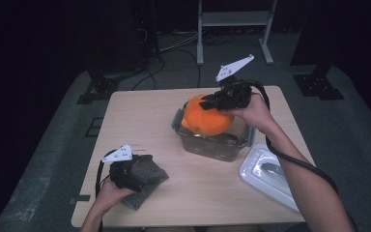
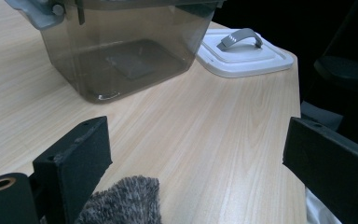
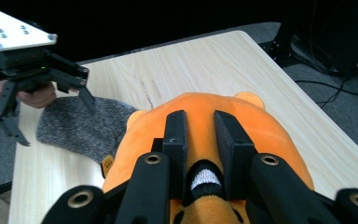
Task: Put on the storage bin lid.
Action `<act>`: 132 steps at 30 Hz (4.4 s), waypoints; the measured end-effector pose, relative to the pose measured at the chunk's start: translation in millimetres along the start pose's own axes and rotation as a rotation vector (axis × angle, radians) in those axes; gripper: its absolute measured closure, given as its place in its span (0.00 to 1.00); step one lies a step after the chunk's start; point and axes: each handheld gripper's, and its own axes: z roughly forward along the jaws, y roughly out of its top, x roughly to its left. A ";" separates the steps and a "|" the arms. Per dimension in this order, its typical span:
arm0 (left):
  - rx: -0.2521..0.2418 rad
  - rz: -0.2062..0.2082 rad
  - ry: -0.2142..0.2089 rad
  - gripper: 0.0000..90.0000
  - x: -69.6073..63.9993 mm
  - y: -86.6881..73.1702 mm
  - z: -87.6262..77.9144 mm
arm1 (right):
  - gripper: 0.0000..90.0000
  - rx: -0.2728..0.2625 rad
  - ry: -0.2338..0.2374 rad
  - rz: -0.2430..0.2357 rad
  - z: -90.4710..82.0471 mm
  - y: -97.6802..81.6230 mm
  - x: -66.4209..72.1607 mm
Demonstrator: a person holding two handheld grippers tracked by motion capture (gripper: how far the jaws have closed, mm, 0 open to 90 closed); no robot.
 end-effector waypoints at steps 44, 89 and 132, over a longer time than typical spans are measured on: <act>0.012 -0.001 -0.020 0.08 -0.2 -2.5 3.4 | 0.83 0.059 -0.028 0.120 39.5 -44.4 -41.4; 0.004 -0.005 -0.010 0.08 1.3 -2.4 0.2 | 0.81 0.176 0.020 0.141 85.3 -64.4 -43.3; -0.004 0.000 -0.005 0.07 1.0 0.0 -0.8 | 0.71 0.240 0.027 0.177 78.7 -69.9 -41.0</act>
